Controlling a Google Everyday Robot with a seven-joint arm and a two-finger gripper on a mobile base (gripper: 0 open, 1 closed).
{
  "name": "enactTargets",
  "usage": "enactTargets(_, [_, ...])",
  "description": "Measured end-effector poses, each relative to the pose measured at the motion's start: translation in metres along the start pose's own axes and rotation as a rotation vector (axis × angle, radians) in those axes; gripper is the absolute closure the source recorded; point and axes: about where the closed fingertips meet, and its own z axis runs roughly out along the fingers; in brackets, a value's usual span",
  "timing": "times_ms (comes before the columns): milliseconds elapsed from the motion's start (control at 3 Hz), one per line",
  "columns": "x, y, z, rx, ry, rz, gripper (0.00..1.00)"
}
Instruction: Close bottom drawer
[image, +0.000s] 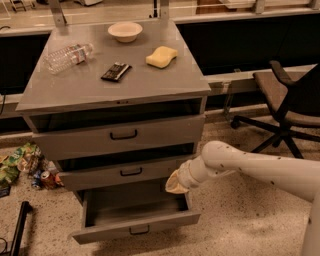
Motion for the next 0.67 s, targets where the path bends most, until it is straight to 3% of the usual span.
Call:
enactTargets(333, [0.022,0.007,0.044,0.001,-0.034,0.049,1.00])
enactTargets(667, [0.045,0.014,0.099,0.019,-0.080,0.039,1.00])
